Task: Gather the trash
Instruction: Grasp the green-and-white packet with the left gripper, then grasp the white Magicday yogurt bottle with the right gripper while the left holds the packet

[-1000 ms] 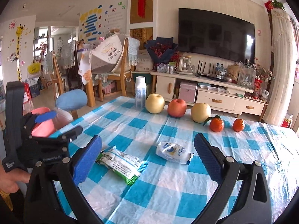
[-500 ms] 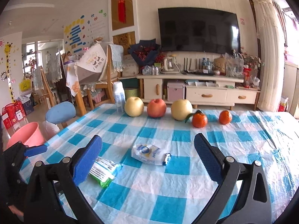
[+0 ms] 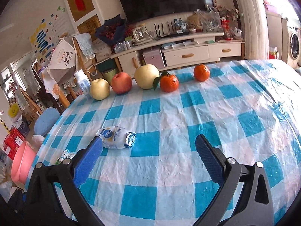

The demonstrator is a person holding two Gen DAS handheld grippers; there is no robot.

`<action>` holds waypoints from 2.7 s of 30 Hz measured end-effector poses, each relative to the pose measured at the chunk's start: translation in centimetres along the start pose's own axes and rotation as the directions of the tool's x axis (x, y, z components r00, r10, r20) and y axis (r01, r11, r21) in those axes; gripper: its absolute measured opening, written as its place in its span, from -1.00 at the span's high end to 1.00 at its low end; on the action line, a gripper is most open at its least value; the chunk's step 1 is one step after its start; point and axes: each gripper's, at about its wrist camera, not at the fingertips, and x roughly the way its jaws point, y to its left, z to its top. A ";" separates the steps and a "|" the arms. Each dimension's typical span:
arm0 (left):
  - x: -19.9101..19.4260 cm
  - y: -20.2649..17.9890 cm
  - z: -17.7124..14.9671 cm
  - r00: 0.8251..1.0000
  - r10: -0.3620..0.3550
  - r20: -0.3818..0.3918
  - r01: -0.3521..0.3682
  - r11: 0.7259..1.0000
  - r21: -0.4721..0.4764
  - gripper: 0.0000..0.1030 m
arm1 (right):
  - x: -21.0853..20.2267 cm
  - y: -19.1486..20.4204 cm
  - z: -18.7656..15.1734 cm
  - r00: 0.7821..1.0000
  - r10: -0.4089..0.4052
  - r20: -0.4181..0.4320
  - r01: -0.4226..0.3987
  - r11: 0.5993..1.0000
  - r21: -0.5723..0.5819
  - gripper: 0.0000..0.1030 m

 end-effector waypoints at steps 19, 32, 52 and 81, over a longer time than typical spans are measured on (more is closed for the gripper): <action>5.7 8.1 2.3 0.986 -0.170 0.003 0.126 0.718 -0.684 -0.87 | 8.1 4.5 1.0 0.962 0.208 -0.178 -0.228 0.968 -0.104 -0.92; 12.9 8.9 6.9 0.990 -0.121 -0.070 0.045 0.747 -0.663 -0.87 | 9.3 0.9 1.9 0.891 0.399 -0.216 -0.376 0.916 0.141 -0.92; 13.5 6.3 7.6 0.966 0.132 -0.221 -0.196 0.933 -0.301 -0.03 | 11.4 5.2 2.2 0.937 0.249 -0.244 -0.286 0.949 -0.130 -0.92; 10.8 9.5 5.5 0.977 0.119 -0.177 -0.171 0.935 -0.311 0.21 | 11.7 10.9 -1.1 0.947 0.085 -0.309 -0.237 0.834 -0.498 -0.39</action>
